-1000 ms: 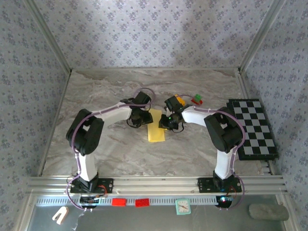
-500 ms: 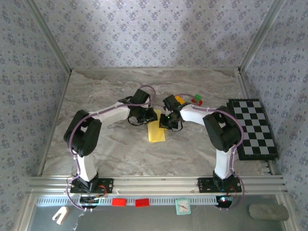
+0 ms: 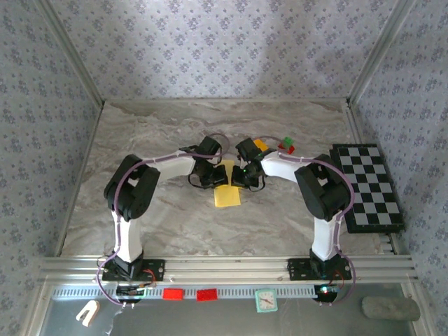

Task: Fold a paper plane with a square sheet of paper (pick it up from the middle)
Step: First fold the square sheet of paper in half at the center of the table.

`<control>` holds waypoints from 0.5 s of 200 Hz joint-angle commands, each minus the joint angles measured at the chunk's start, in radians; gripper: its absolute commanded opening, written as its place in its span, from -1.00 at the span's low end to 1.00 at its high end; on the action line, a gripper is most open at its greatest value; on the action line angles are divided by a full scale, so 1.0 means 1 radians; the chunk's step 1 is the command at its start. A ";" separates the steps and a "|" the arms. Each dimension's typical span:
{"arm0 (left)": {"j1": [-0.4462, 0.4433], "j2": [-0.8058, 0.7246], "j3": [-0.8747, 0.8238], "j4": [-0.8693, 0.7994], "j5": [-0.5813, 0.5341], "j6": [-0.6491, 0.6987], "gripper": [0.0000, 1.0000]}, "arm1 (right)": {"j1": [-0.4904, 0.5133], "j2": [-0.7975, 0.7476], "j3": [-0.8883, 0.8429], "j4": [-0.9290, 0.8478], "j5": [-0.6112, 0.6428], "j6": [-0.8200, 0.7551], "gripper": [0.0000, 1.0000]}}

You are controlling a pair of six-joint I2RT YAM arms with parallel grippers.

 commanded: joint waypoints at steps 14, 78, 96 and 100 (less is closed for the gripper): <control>-0.008 0.020 0.008 -0.066 -0.064 0.044 -0.80 | 0.014 0.118 -0.051 -0.130 0.170 -0.001 -0.79; 0.003 0.019 -0.020 -0.098 -0.117 0.070 -0.83 | 0.011 0.135 -0.075 -0.158 0.193 -0.011 -0.79; 0.014 0.007 -0.046 -0.090 -0.117 0.071 -0.84 | 0.004 0.136 -0.095 -0.159 0.195 -0.017 -0.79; 0.017 0.003 -0.054 -0.087 -0.117 0.071 -0.84 | 0.001 0.136 -0.101 -0.157 0.195 -0.018 -0.79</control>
